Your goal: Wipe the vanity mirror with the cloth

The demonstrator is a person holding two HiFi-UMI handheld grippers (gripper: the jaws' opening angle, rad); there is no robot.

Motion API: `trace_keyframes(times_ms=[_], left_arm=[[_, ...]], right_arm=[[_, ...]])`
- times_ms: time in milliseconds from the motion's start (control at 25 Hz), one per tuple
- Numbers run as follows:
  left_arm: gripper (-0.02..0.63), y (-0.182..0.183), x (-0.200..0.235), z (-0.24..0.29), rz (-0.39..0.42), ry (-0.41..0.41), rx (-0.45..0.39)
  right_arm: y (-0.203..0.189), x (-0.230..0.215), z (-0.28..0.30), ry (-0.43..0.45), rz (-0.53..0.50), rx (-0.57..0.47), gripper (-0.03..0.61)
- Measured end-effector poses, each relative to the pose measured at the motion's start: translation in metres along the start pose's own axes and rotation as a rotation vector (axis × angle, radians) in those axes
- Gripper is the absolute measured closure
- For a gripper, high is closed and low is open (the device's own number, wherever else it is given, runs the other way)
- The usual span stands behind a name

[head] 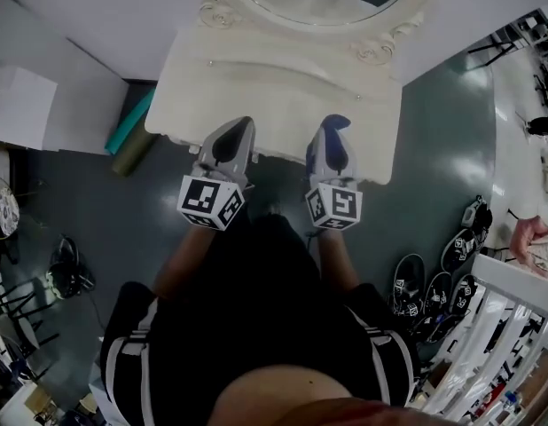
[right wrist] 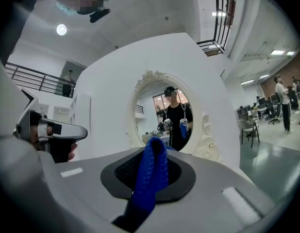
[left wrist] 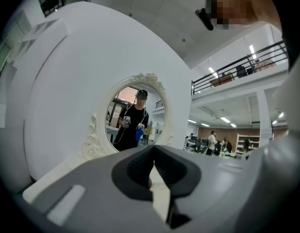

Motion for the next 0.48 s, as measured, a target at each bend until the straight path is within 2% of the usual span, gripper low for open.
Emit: trace_keyframes(times_ms=[160, 480], left_arm=[[0.603, 0.002, -0.009, -0.009, 0.024, 0.015, -0.008], [0.603, 0.0, -0.006, -0.013, 0.016, -0.033, -0.018]], right_arm=[[0.012, 0.005, -0.019, 0.029, 0.006, -0.02, 0.535], [0.017, 0.026, -0.033, 0.022, -0.005, -0.029, 0.535]])
Point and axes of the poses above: the fingertips, and each gripper's own axes: z forward along the fingers, x to its left, y out of its top, the point moved 10 cm from there along -z, backward along the fingers, and after that the axes turned 10 degrees about -y, right-handed, at the moved point
